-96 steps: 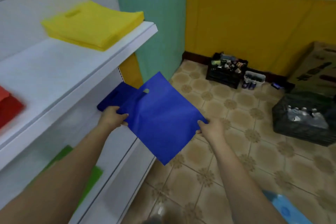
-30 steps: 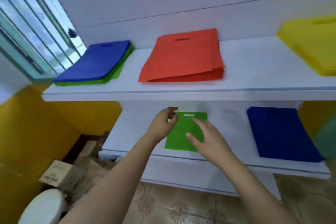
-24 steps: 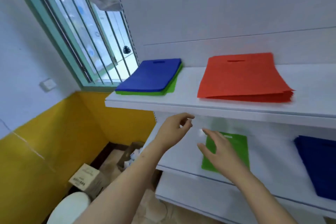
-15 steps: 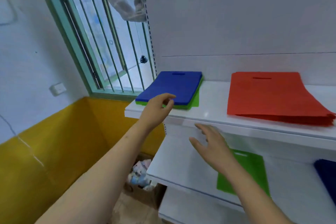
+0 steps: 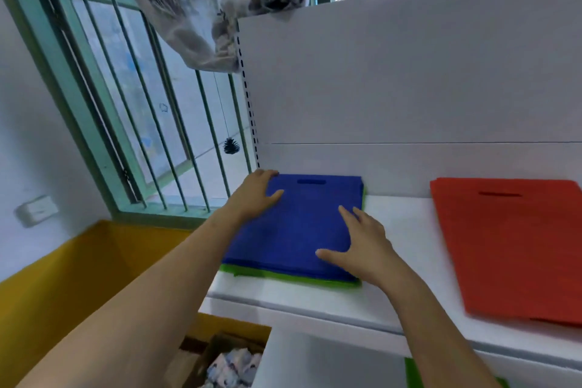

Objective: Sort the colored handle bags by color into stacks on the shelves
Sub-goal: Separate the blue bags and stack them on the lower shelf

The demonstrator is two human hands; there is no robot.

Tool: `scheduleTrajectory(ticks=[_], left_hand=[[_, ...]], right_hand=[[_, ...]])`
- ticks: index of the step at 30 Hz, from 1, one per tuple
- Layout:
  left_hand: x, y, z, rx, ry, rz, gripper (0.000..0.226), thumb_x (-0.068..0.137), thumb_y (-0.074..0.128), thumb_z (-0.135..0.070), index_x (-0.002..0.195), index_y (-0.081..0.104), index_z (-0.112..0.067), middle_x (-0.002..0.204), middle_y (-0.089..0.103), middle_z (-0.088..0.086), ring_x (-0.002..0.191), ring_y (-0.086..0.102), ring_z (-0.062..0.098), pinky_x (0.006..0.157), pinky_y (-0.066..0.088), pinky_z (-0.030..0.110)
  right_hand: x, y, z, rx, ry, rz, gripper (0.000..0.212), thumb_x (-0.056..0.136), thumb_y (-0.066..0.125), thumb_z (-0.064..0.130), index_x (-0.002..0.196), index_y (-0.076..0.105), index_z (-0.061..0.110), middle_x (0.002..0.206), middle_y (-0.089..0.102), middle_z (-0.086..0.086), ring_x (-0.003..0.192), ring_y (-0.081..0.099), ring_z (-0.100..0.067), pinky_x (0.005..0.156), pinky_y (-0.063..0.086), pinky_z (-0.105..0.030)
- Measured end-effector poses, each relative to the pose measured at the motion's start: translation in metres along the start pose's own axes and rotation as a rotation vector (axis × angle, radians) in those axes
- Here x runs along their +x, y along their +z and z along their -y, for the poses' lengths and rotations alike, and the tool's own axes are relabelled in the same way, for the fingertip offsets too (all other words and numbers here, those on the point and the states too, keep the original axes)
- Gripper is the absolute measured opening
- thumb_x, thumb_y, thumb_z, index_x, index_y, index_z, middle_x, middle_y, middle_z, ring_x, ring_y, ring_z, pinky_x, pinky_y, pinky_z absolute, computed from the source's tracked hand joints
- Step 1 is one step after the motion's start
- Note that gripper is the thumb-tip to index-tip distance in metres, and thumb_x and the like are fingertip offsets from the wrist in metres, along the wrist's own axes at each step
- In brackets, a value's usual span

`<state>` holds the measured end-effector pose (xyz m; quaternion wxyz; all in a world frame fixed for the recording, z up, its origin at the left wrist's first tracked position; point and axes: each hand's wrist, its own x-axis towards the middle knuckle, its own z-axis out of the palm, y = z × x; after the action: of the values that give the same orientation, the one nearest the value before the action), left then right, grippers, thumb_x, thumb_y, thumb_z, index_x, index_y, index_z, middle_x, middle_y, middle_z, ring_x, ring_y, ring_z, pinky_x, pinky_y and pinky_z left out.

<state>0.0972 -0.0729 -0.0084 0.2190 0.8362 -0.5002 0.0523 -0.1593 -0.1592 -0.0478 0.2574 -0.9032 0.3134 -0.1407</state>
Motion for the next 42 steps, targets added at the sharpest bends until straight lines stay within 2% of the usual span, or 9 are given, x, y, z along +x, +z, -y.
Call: scheduleTrajectory(ticks=[5, 10, 17, 24, 26, 30, 35, 39, 42], left_hand=[[0.061, 0.023, 0.019, 0.024, -0.003, 0.09, 0.069, 0.097, 0.048, -0.049, 0.151, 0.028, -0.011, 0.152, 0.034, 0.015, 0.14, 0.033, 0.031, 0.115, 0.029, 0.044], [0.084, 0.059, 0.04, 0.136, 0.005, 0.179, 0.069, 0.097, 0.041, -0.056, 0.151, 0.028, -0.015, 0.151, 0.033, 0.011, 0.134, 0.036, 0.031, 0.108, 0.037, 0.049], [0.076, 0.072, 0.036, 0.311, 0.069, -0.049, 0.05, 0.097, 0.043, -0.053, 0.13, 0.054, -0.017, 0.131, 0.052, 0.008, 0.116, 0.051, 0.03, 0.096, 0.038, 0.043], [0.058, 0.054, 0.006, 0.352, 0.171, -0.104, 0.025, 0.089, 0.054, -0.023, 0.113, 0.056, -0.015, 0.115, 0.059, 0.006, 0.107, 0.053, 0.029, 0.088, 0.037, 0.039], [0.055, 0.037, -0.003, 0.267, 0.257, -0.105, 0.017, 0.085, 0.057, -0.025, 0.098, 0.054, -0.015, 0.104, 0.061, 0.007, 0.099, 0.055, 0.029, 0.083, 0.036, 0.038], [0.051, 0.013, -0.036, -0.09, 0.331, -0.012, 0.02, 0.086, 0.06, -0.026, 0.087, 0.044, -0.015, 0.078, 0.055, 0.004, 0.077, 0.053, 0.03, 0.066, 0.034, 0.035], [0.015, 0.005, -0.123, -0.468, 0.437, 0.08, 0.029, 0.081, 0.064, -0.021, 0.098, 0.041, -0.016, 0.079, 0.055, 0.001, 0.07, 0.054, 0.022, 0.059, 0.039, 0.035], [-0.05, 0.013, -0.216, -0.665, 0.647, 0.211, 0.048, 0.08, 0.065, -0.019, 0.121, 0.04, -0.019, 0.088, 0.056, -0.005, 0.077, 0.056, 0.017, 0.064, 0.044, 0.033], [-0.11, 0.037, -0.278, -0.731, 0.847, 0.293, 0.048, 0.081, 0.064, -0.021, 0.125, 0.046, -0.016, 0.101, 0.057, -0.004, 0.086, 0.056, 0.016, 0.069, 0.041, 0.03]], right_hand=[[0.023, 0.01, -0.01, -0.078, 0.108, 0.128, 0.12, 0.067, 0.059, 0.08, 0.156, 0.002, 0.023, 0.163, -0.003, 0.004, 0.149, 0.007, -0.017, 0.121, 0.014, -0.042], [0.011, 0.011, -0.008, 0.072, 0.152, 0.117, 0.117, 0.063, 0.059, 0.08, 0.155, 0.005, 0.03, 0.16, -0.009, 0.016, 0.149, 0.0, -0.012, 0.122, 0.002, -0.036], [-0.001, 0.015, 0.009, 0.1, 0.188, 0.056, 0.086, 0.083, 0.062, 0.059, 0.153, 0.02, 0.031, 0.161, 0.0, 0.016, 0.148, 0.007, -0.005, 0.12, 0.009, -0.027], [-0.014, 0.038, 0.035, 0.003, 0.279, -0.123, 0.049, 0.104, 0.037, 0.034, 0.152, 0.027, 0.027, 0.162, -0.007, -0.007, 0.15, -0.004, -0.021, 0.117, 0.0, -0.025], [-0.028, 0.032, 0.041, 0.043, 0.312, -0.217, 0.047, 0.105, 0.036, 0.031, 0.151, 0.029, 0.028, 0.162, 0.001, -0.01, 0.15, 0.002, -0.022, 0.117, 0.003, -0.024], [-0.077, 0.005, 0.046, 0.204, 0.349, -0.44, 0.04, 0.102, 0.045, 0.024, 0.142, 0.049, 0.026, 0.138, 0.054, 0.002, 0.128, 0.048, -0.015, 0.095, 0.035, -0.014], [-0.174, -0.023, 0.036, 0.35, 0.517, -0.795, 0.049, 0.095, 0.059, 0.021, 0.142, 0.047, 0.023, 0.137, 0.051, 0.012, 0.127, 0.047, -0.007, 0.102, 0.039, -0.021], [-0.268, -0.024, 0.017, 0.392, 0.793, -1.027, 0.031, 0.097, 0.054, 0.019, 0.128, 0.053, 0.016, 0.115, 0.061, 0.0, 0.086, 0.062, -0.016, 0.053, 0.046, -0.008], [-0.336, -0.017, -0.01, 0.336, 1.004, -1.092, 0.02, 0.098, 0.046, 0.016, 0.109, 0.061, 0.009, 0.091, 0.063, -0.007, 0.069, 0.06, -0.023, 0.052, 0.045, -0.023]])
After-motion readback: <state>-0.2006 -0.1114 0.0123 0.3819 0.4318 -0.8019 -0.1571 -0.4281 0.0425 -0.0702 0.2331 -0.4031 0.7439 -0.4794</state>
